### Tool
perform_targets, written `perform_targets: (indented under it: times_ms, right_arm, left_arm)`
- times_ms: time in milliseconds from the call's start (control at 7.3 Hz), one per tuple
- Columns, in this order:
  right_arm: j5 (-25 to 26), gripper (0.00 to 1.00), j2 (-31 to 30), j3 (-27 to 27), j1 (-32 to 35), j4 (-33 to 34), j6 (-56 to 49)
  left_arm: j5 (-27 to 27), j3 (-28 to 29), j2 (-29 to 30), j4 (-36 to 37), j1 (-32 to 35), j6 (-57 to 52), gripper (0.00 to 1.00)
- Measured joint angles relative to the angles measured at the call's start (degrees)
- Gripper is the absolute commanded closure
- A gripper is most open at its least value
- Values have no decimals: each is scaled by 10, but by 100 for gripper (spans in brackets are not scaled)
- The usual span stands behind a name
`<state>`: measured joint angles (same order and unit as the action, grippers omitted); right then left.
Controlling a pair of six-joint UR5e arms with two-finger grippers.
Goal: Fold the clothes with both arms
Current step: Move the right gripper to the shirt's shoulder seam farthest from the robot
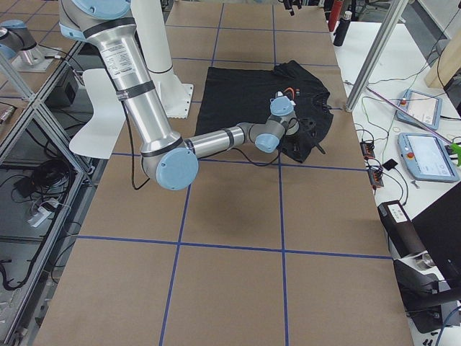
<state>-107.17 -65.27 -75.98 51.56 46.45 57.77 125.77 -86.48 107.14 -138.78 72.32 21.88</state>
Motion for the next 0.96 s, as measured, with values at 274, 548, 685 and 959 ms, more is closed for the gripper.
perform_targets:
  times_ms: [274, 548, 685, 959]
  right_arm:
    - [15, 22, 6, 31, -6, -16, -12]
    - [23, 30, 16, 53, -6, -18, -32]
    - [27, 32, 27, 70, -7, -18, -38]
    - [33, 47, 40, 94, -7, -18, -54]
  left_arm:
    - [0, 0, 0, 0, -4, 0, 0]
    - [0, 0, 0, 0, -5, -1, 0]
    - [0, 1, 0, 0, -6, -1, 0]
    - [0, 1, 0, 0, -6, -1, 0]
